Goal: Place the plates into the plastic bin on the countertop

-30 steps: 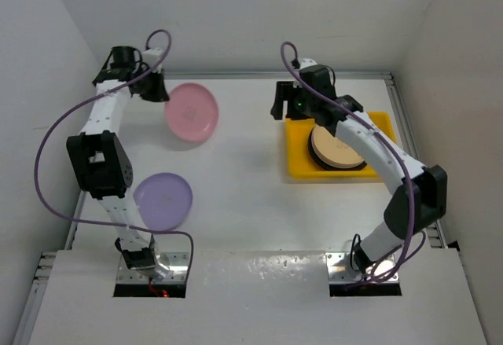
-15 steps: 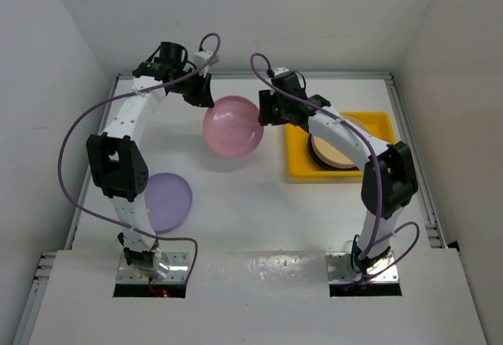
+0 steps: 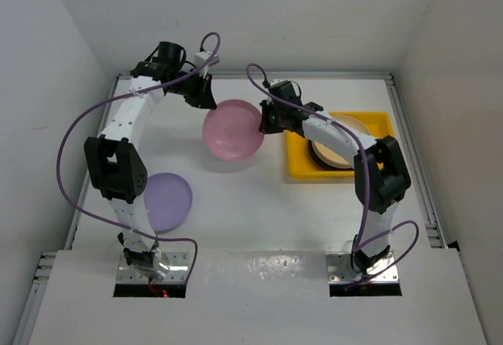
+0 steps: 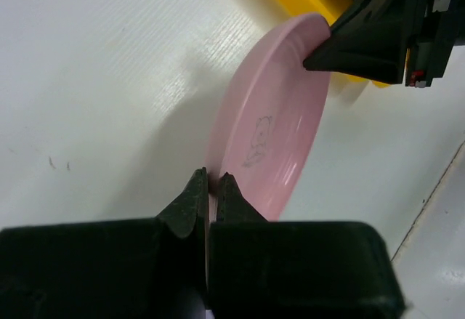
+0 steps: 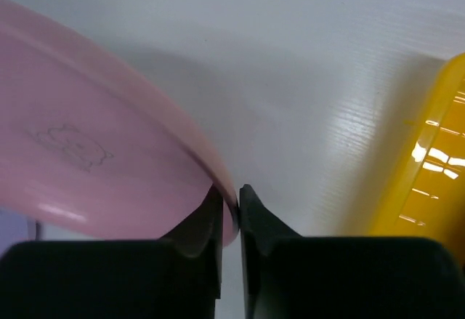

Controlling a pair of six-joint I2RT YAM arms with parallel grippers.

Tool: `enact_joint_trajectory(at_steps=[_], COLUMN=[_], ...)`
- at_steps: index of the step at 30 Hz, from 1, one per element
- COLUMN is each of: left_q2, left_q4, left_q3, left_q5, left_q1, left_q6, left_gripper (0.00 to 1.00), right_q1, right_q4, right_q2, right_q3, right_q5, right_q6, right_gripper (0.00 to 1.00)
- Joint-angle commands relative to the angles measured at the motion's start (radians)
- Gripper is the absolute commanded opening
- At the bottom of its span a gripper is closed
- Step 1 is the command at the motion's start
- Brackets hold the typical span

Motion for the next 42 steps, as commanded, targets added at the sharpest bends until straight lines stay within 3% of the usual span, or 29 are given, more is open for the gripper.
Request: enact_joint_trajectory(at_steps=[1, 2, 6, 8, 9, 12, 14, 15, 22, 27, 29, 33, 34, 35, 37, 42], left_q2=[-0.065, -0.056, -0.056, -0.065, -0.065, -0.099, -0.114, -0.125, -0.143, -0.143, -0.154, -0.165, -0.165, -0.177, -0.197, -0.218], left_q4=[0.007, 0.007, -0.004, -0.013, -0.013, -0.013, -0.013, -0.013, -0.013, -0.013, -0.013, -0.013, -0.013, -0.013, -0.023, -0.023], left_q3=[0.013, 0.013, 0.032, 0.042, 0.042, 0.012, -0.051, -0.095, -0.218, -0.295, -0.317, -0.355, -0.370, -0.381, -0.416, -0.476], left_q5=[0.068, 0.045, -0.038, -0.092, -0.119, -0.274, -0.354, -0.365, -0.362, -0.373, -0.373, -0.383, -0.383, -0.394, -0.413, -0.439], left_q1=[-0.005, -0.005, 0.020, 0.050, 0.063, 0.118, 0.170, 0.190, 0.319, 0.368, 0.383, 0.409, 0.421, 0.432, 0.443, 0.506], left_q6=[0.009, 0.009, 0.009, 0.009, 0.009, 0.009, 0.032, 0.032, 0.032, 0.052, 0.061, 0.084, 0.098, 0.107, 0.134, 0.165], left_gripper=[0.00, 0.05, 0.76, 0.96, 1.00, 1.00, 1.00, 1.00, 1.00, 1.00, 1.00, 1.00, 1.00, 1.00, 1.00, 1.00], right_q1=[-0.017, -0.028, -0.081, -0.132, -0.153, -0.332, -0.386, -0.467, -0.731, -0.782, -0.784, -0.784, -0.785, -0.784, -0.775, -0.723], right_q4=[0.078, 0.069, 0.014, -0.038, -0.080, -0.212, -0.271, -0.311, -0.416, -0.419, -0.416, -0.428, -0.436, -0.454, -0.462, -0.488], right_q2=[-0.037, -0.059, -0.125, -0.169, -0.206, -0.327, -0.365, -0.410, -0.444, -0.395, -0.363, -0.301, -0.291, -0.278, -0.280, -0.318], right_q3=[-0.018, -0.021, -0.021, -0.022, -0.036, -0.096, -0.145, -0.179, -0.286, -0.277, -0.269, -0.248, -0.242, -0.228, -0.220, -0.181], right_q5=[-0.006, 0.011, 0.019, 0.000, -0.001, -0.024, -0.015, -0.008, -0.078, -0.121, -0.119, -0.115, -0.109, -0.090, -0.044, 0.152], right_q6=[0.041, 0.047, 0.102, 0.142, 0.157, 0.188, 0.202, 0.202, 0.219, 0.210, 0.204, 0.182, 0.173, 0.167, 0.152, 0.073], right_gripper=[0.04, 0.00, 0.00, 0.00, 0.00, 0.00, 0.00, 0.00, 0.00, 0.02, 0.07, 0.28, 0.34, 0.48, 0.61, 0.67])
